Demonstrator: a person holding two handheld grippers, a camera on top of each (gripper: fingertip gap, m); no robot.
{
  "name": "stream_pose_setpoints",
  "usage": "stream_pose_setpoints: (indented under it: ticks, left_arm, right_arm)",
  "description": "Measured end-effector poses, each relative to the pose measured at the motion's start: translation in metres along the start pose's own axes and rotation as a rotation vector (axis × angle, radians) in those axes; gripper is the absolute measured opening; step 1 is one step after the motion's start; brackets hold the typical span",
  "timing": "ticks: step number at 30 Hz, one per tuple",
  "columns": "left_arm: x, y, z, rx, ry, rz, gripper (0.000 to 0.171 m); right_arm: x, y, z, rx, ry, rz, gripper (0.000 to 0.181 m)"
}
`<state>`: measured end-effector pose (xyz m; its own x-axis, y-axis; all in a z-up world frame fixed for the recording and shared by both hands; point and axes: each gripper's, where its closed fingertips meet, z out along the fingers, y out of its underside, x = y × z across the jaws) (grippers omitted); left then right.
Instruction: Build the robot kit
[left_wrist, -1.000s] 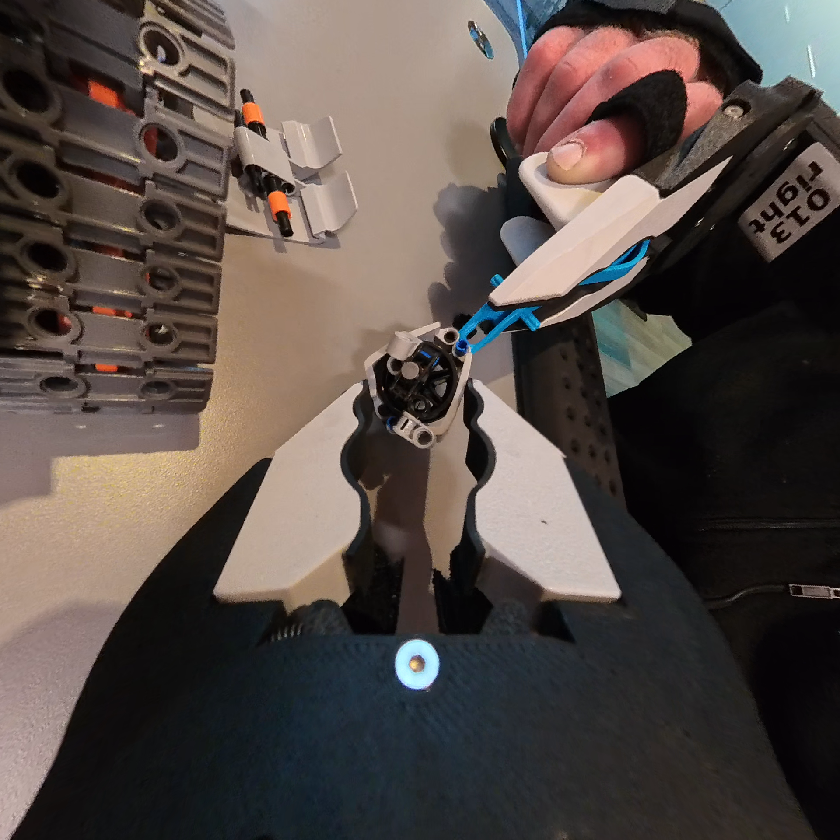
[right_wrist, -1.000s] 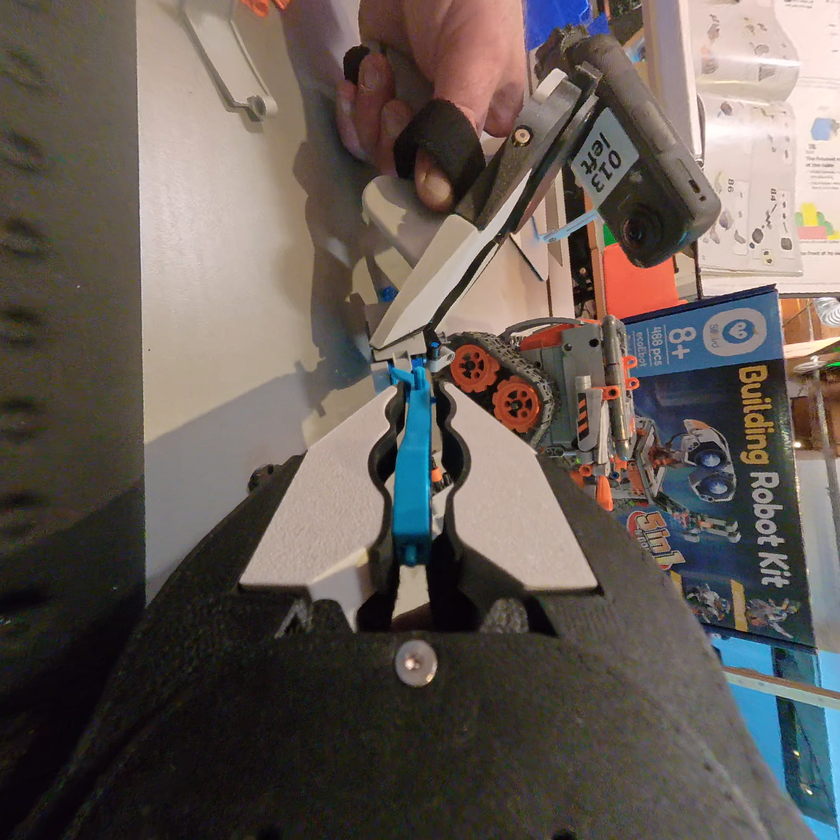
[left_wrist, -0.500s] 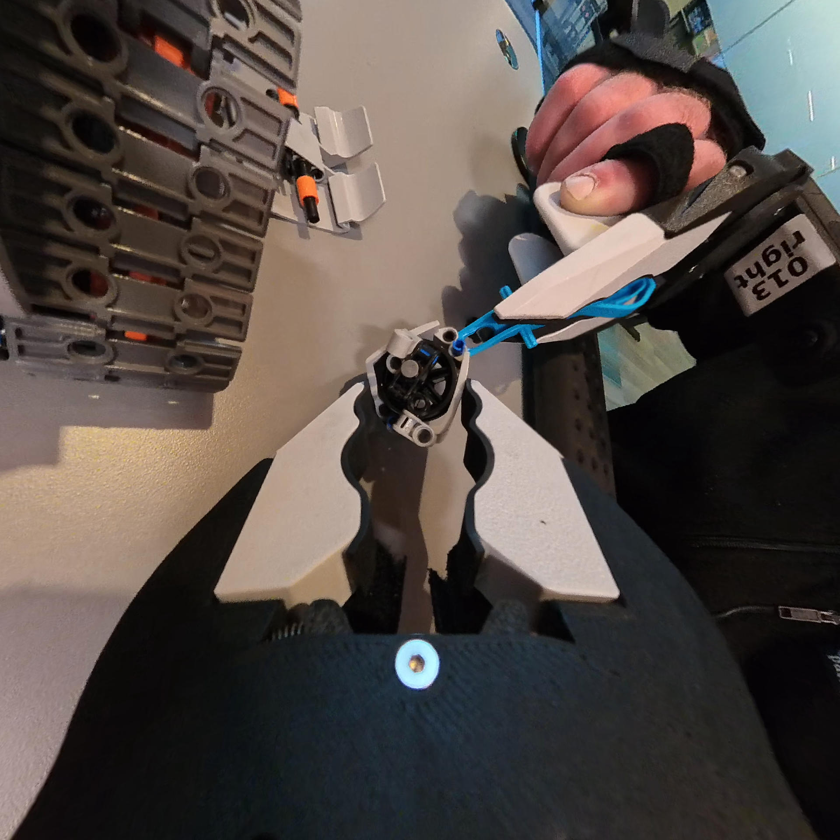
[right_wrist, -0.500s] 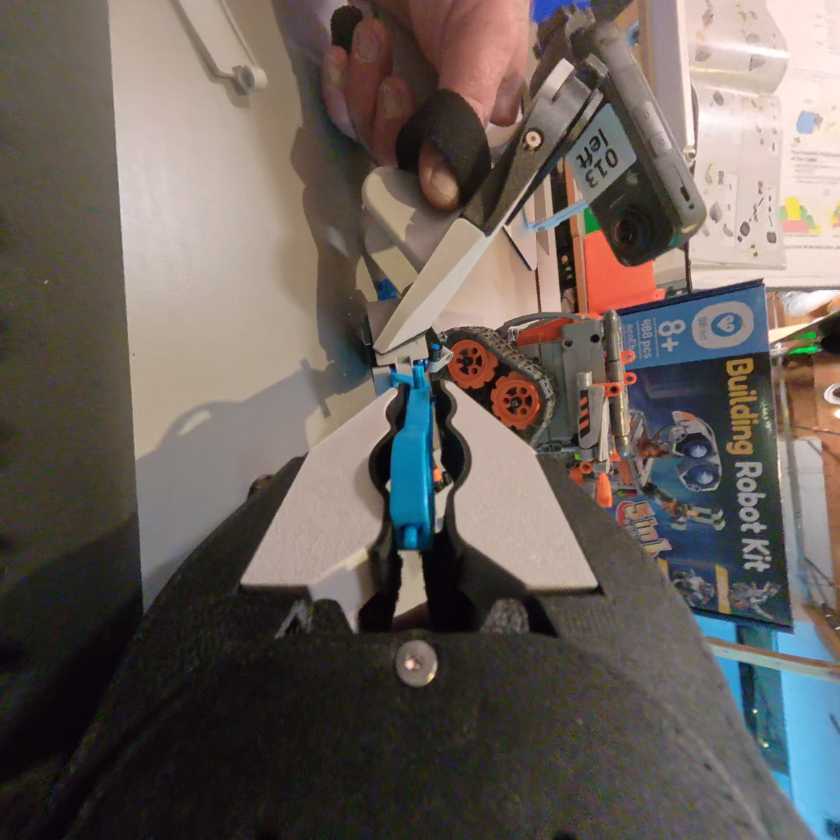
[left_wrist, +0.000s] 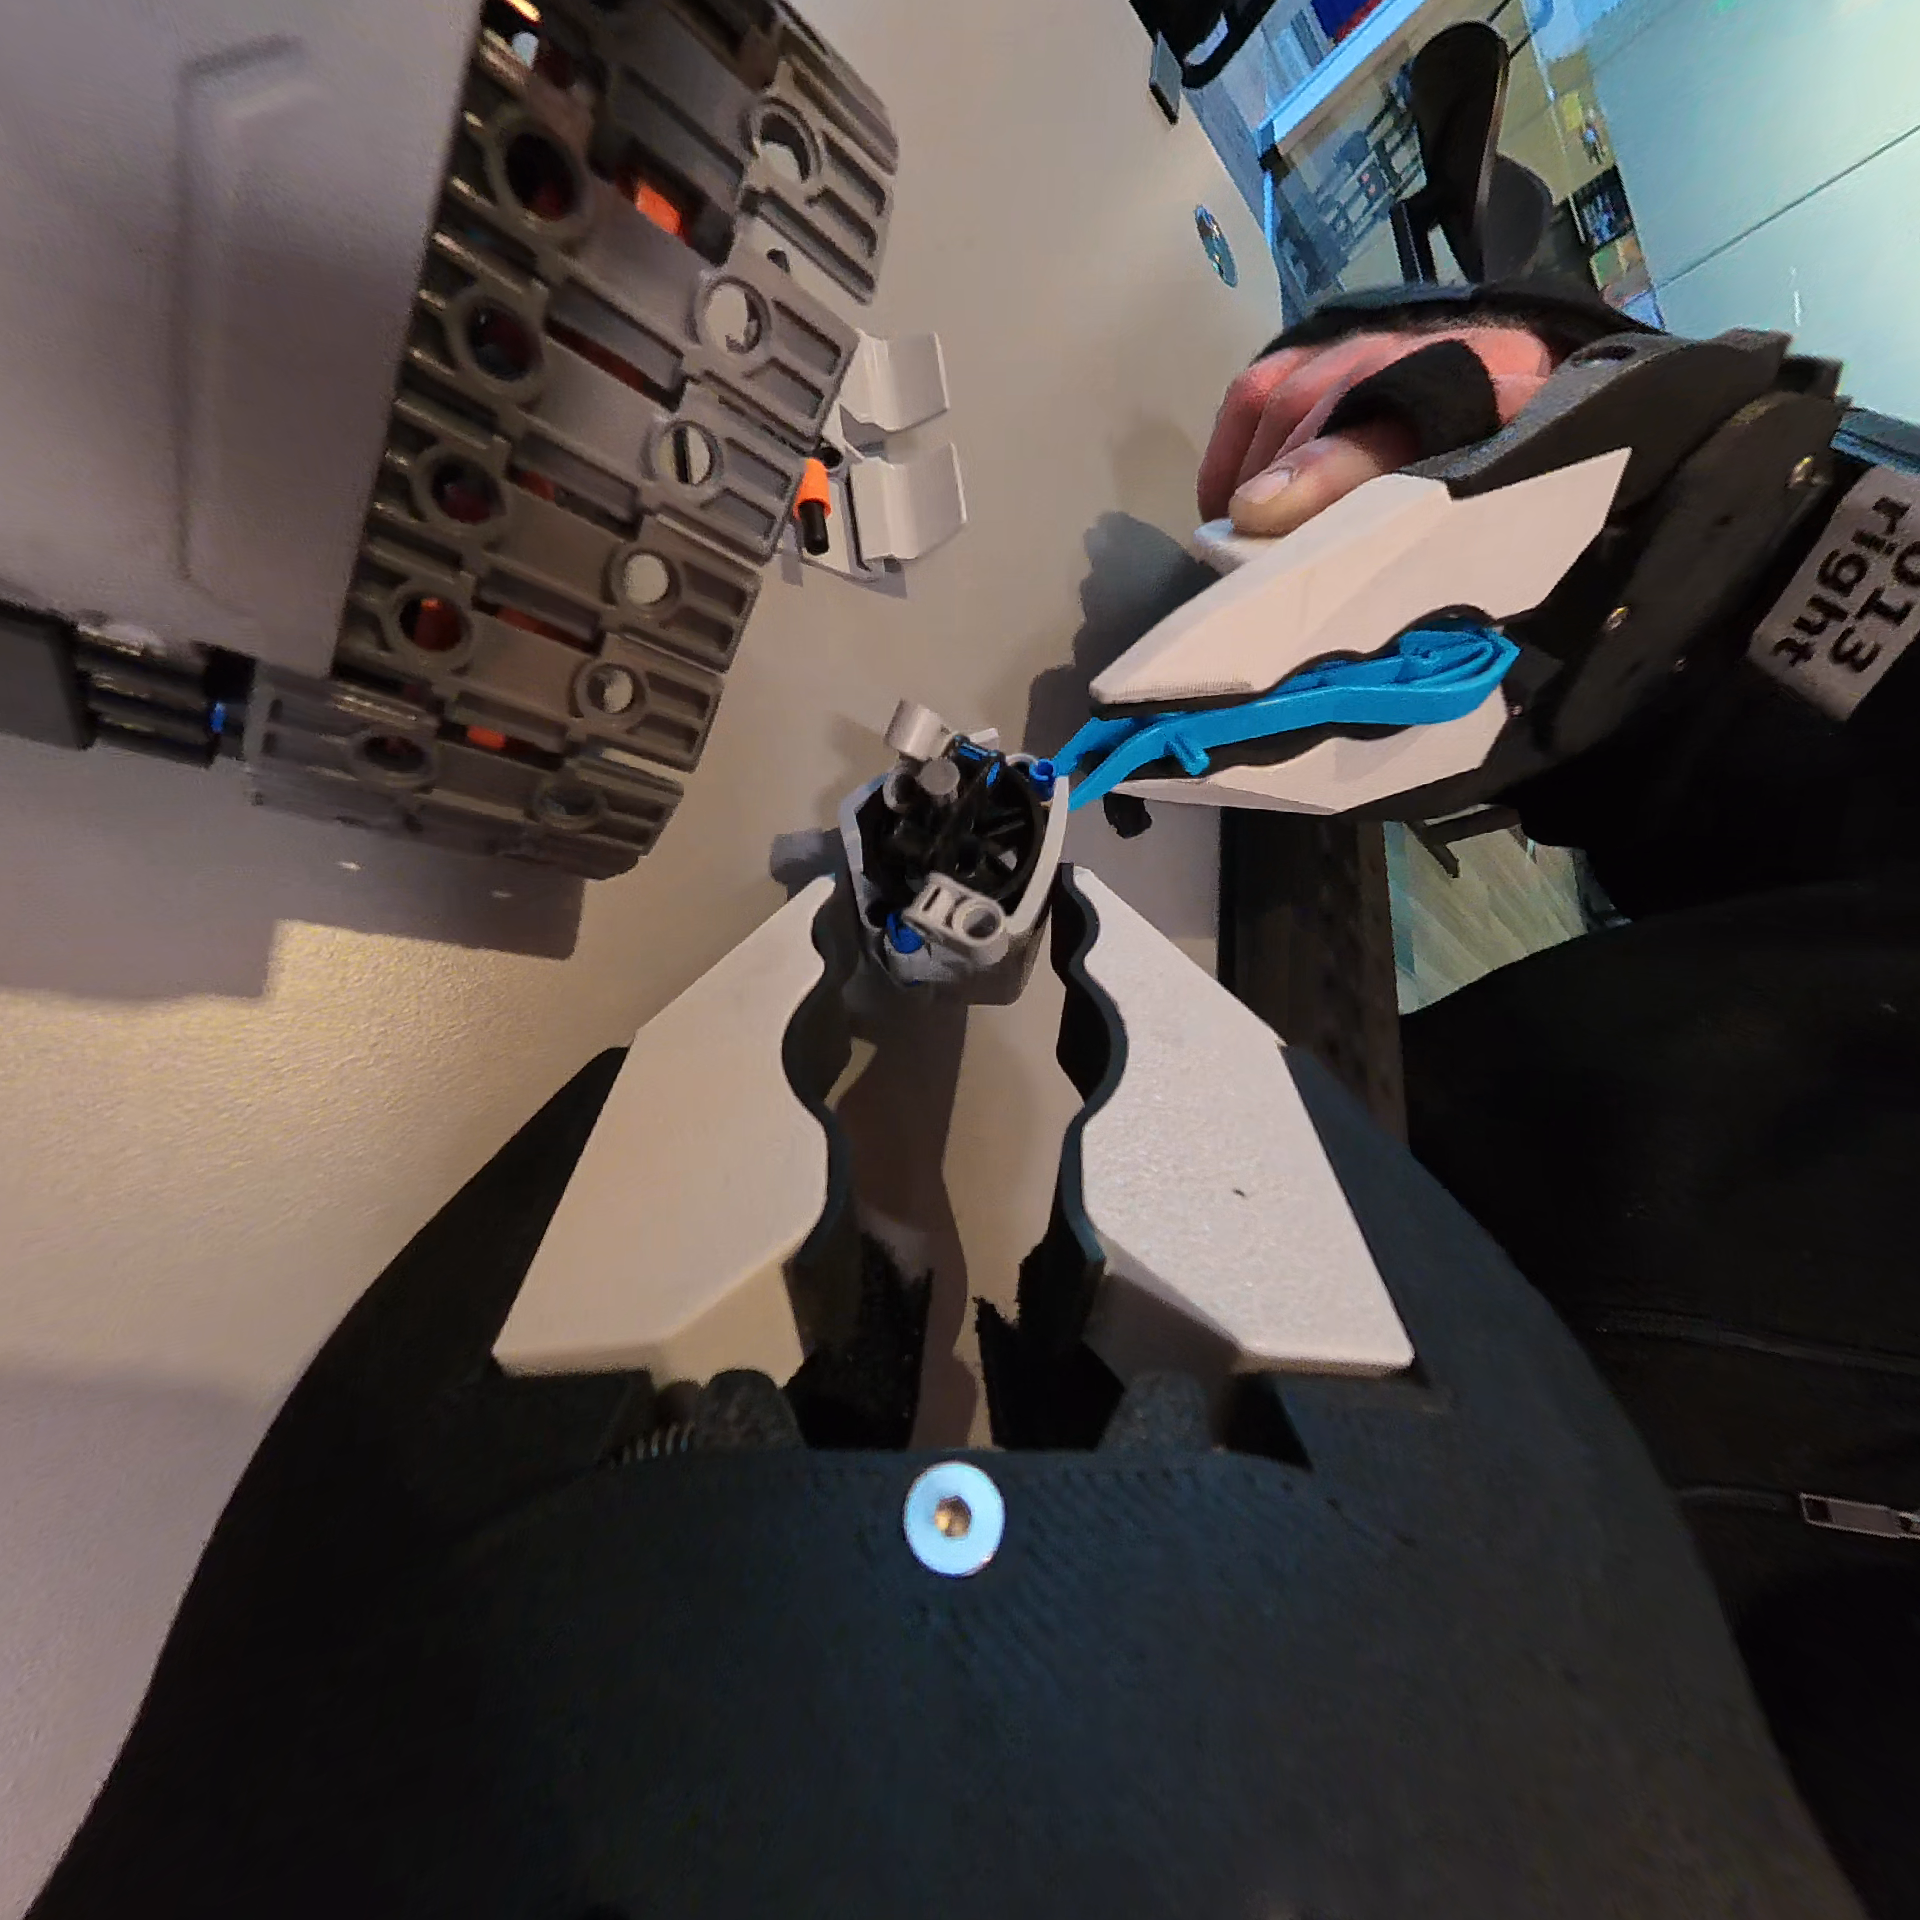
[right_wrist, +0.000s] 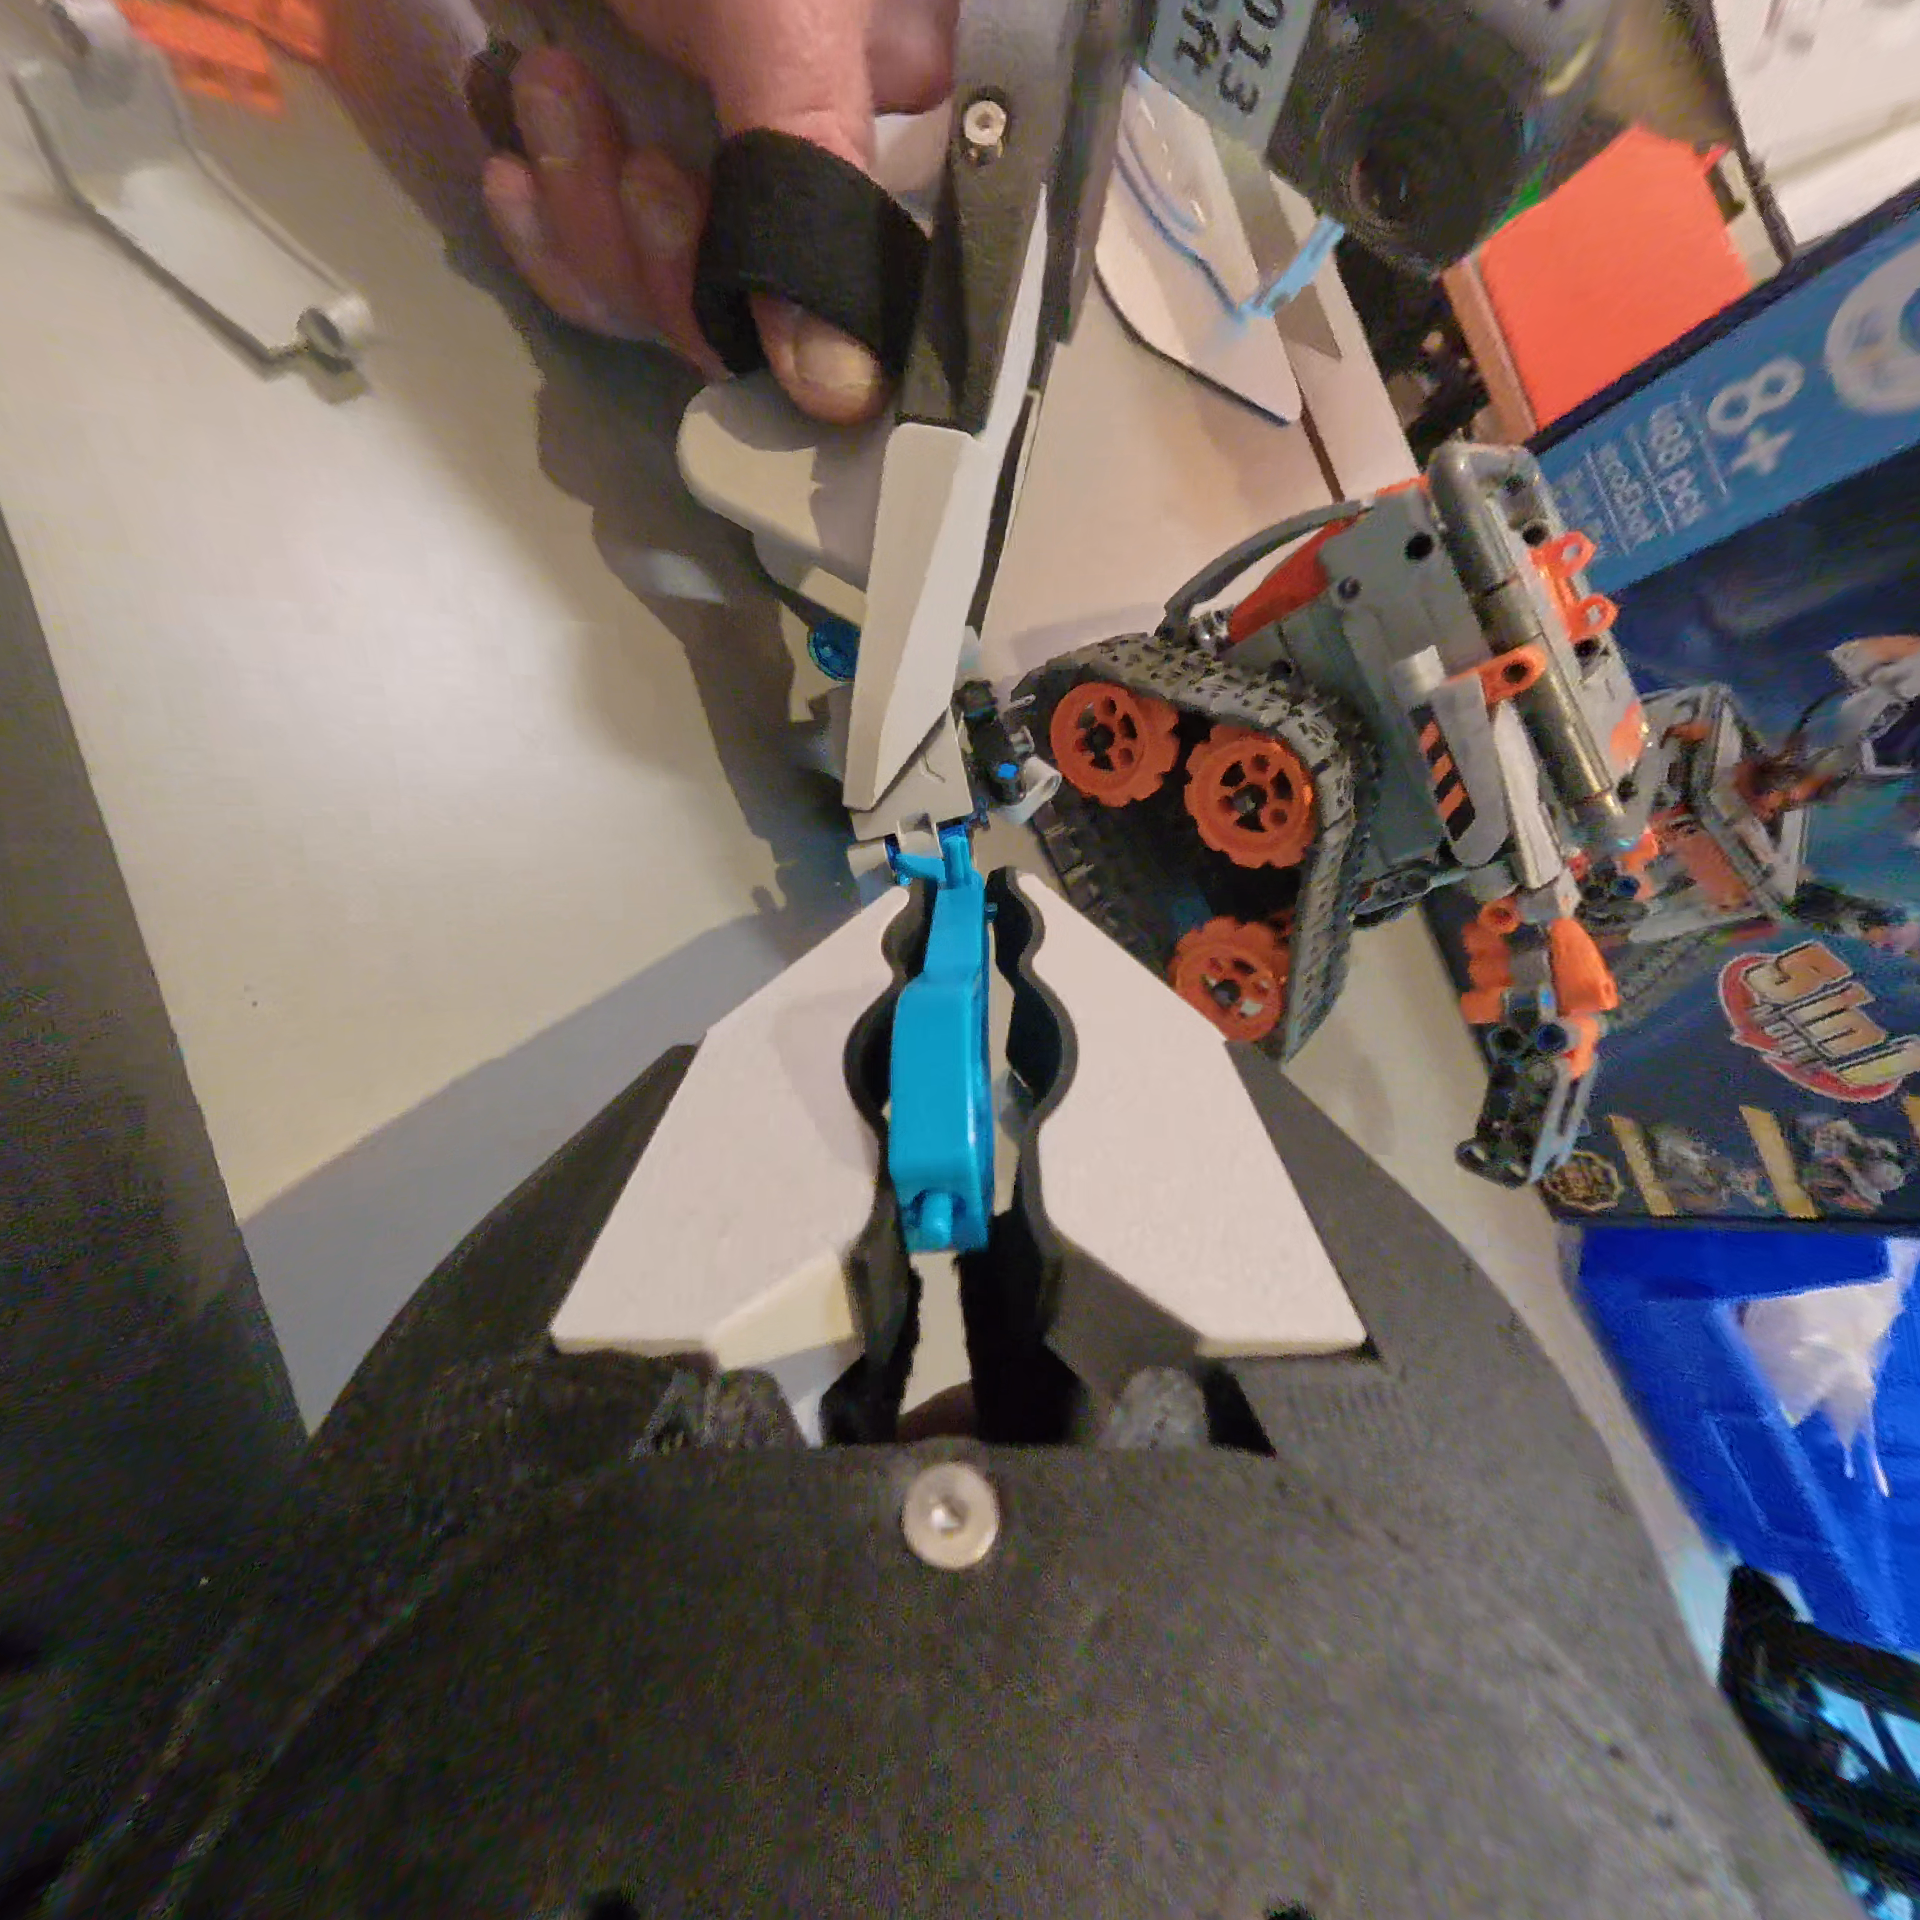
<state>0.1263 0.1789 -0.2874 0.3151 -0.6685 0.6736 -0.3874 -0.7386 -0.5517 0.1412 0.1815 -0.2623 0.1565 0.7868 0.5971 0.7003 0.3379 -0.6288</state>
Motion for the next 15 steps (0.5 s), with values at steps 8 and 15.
stream_pose_setpoints:
  ticks: [8, 15]
  left_arm:
    - [-0.0052, -0.0044, -0.0015, 0.032, -0.037, -0.003, 0.035]
    - [-0.0088, -0.0077, -0.0020, 0.051, -0.070, 0.006, 0.035]
  right_arm:
    - [0.0025, 0.0060, 0.0053, -0.023, -0.072, 0.211, 0.010]
    - [-0.0005, 0.0099, 0.0093, -0.040, -0.145, 0.359, 0.009]
